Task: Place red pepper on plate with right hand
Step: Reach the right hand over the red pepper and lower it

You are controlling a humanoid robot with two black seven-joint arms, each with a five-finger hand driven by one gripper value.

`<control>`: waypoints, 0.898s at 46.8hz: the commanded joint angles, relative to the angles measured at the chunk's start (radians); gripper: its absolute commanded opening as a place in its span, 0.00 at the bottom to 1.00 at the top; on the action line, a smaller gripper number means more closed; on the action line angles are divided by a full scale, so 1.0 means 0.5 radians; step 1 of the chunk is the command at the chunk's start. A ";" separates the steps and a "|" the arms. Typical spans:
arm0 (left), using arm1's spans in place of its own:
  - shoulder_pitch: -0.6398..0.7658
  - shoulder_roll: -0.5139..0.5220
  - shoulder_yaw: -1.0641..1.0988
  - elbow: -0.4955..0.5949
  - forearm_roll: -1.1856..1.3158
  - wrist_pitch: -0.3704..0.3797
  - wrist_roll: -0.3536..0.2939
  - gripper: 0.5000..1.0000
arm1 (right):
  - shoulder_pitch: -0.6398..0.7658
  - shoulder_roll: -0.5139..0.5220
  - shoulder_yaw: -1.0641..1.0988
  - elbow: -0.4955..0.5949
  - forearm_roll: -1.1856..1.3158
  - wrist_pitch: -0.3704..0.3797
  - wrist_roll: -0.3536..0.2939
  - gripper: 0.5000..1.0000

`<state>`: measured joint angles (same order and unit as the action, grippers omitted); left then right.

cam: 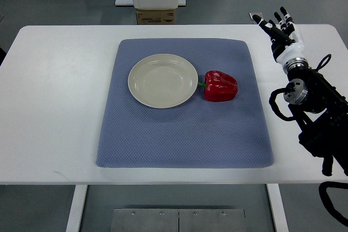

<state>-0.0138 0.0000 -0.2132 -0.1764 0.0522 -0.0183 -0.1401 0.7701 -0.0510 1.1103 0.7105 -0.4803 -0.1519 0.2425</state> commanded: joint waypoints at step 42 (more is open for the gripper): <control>0.000 0.000 0.000 0.000 0.000 0.000 0.001 1.00 | 0.212 -0.416 -0.898 0.251 -0.226 0.288 0.030 0.98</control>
<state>-0.0136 0.0000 -0.2132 -0.1764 0.0523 -0.0186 -0.1401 0.8627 -0.2418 0.6988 0.8250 -0.5515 -0.0176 0.2550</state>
